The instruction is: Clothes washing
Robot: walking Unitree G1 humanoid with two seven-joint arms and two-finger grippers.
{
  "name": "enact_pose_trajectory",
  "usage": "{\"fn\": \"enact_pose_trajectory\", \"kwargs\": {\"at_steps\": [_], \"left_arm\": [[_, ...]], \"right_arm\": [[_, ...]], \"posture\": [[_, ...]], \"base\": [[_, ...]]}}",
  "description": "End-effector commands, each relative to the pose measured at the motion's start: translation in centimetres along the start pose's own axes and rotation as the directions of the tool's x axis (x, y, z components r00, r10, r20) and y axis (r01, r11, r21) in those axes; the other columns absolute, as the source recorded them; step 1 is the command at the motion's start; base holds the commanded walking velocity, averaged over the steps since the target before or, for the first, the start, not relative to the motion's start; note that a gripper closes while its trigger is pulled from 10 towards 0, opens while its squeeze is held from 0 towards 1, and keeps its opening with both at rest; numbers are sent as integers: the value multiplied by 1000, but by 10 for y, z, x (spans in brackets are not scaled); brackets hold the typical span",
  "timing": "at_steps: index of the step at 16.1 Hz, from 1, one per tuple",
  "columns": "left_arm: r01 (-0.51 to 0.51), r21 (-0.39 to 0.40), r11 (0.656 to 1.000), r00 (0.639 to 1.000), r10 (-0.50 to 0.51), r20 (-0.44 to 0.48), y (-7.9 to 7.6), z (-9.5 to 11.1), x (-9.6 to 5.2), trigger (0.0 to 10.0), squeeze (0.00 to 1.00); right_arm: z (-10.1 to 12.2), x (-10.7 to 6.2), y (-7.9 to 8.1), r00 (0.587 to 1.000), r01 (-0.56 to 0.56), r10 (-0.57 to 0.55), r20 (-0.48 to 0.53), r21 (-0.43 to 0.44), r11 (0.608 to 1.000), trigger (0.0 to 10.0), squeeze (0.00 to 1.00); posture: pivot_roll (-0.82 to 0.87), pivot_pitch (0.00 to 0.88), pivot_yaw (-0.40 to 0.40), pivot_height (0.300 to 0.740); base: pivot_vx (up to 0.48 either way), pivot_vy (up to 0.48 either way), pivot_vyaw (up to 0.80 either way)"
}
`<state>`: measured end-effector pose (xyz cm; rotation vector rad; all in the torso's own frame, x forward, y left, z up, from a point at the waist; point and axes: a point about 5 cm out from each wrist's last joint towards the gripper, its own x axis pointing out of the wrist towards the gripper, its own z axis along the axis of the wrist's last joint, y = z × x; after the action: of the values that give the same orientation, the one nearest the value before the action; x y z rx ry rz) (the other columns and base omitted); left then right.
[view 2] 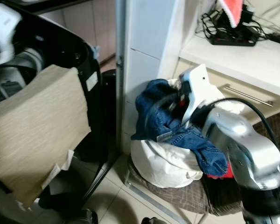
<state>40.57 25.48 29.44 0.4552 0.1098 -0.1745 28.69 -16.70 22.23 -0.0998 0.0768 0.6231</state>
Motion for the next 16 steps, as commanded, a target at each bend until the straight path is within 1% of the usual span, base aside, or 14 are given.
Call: {"fn": "enact_pose_trajectory", "kwargs": {"at_steps": [1, 2, 3, 4, 5, 6, 7, 8, 9, 11, 12, 13, 14, 16], "left_arm": [[164, -17, 986, 977, -160, 144, -28, 7, 4, 10000, 0], [279, -34, 960, 934, -264, 240, -50, 9, 4, 10000, 0], [373, -45, 927, 873, -334, 356, -75, 11, -2, 10000, 0], [434, -62, 899, 839, -378, 392, -88, 9, -7, 10000, 0], [565, -84, 821, 771, -488, 408, -115, 1, -20, 10000, 0], [660, -78, 747, 707, -582, 401, -135, -6, -33, 10000, 0], [719, -60, 692, 655, -646, 393, -147, -10, -44, 10000, 0], [737, -51, 674, 635, -666, 391, -151, -11, -48, 10000, 0], [793, -58, 606, 582, -725, 369, -164, -18, -61, 10000, 0], [835, -78, 544, 538, -779, 324, -181, -32, -76, 10000, 0], [836, -102, 538, 541, -779, 317, -186, -36, -81, 10000, 0], [835, -129, 534, 545, -776, 316, -189, -38, -85, 10000, 0], [836, -137, 531, 545, -777, 315, -191, -40, -88, 10000, 0], [830, -188, 525, 558, -781, 280, -205, -58, -99, 10000, 0]], "right_arm": [[-11, -1, -17, 986, 134, -142, -87, -93, 987, 10000, 1000], [-20, -3, -24, 968, 171, -198, -157, -171, 970, 10000, 1000], [-26, -6, -26, 960, 159, -198, -198, -194, 968, 10000, 1000], [-27, -7, -24, 963, 123, -163, -214, -189, 974, 10000, 1000], [-30, -12, -17, 963, 6, -60, -264, -201, 980, 10000, 1000], [-33, -18, -12, 950, -86, 16, -312, -211, 974, 10000, 1000], [-36, -24, -10, 933, -150, 64, -354, -222, 963, 10000, 1000], [-37, -26, -9, 925, -175, 80, -371, -232, 957, 10000, 1000], [-45, -34, -8, 883, -253, 114, -455, -258, 932, 10000, 1000], [-60, -42, -9, 827, -322, 101, -553, -319, 892, 10000, 1000], [-65, -38, -11, 837, -306, 61, -544, -372, 876, 10000, 1000], [-69, -35, -14, 842, -291, 35, -538, -400, 869, 10000, 824], [-72, -33, -14, 845, -287, 31, -533, -404, 869, 10000, 0], [-95, -27, -22, 852, -235, -26, -523, -425, 874, 10000, 0]], "posture": [[-72, 53, -45, 740], [-72, 52, -45, 740], [-72, 57, -46, 740], [-71, 56, -47, 740], [-70, 59, -45, 740], [-71, 62, -46, 740], [-70, 61, -45, 740], [-70, 62, -44, 740], [-72, 61, -42, 740], [-77, 62, -37, 740], [-78, 59, -35, 740], [-80, 59, -32, 740], [-80, 58, -30, 740], [-80, 55, -29, 740]], "base": [[0, 0, 0], [0, 0, 0], [0, 0, 0], [0, 0, 0], [0, 0, 0], [0, 0, 0], [0, 0, 0], [0, 0, 0], [0, 0, 0], [0, 0, 0], [0, 0, 0], [0, 0, 0], [0, 0, 0], [0, 0, 0]]}}
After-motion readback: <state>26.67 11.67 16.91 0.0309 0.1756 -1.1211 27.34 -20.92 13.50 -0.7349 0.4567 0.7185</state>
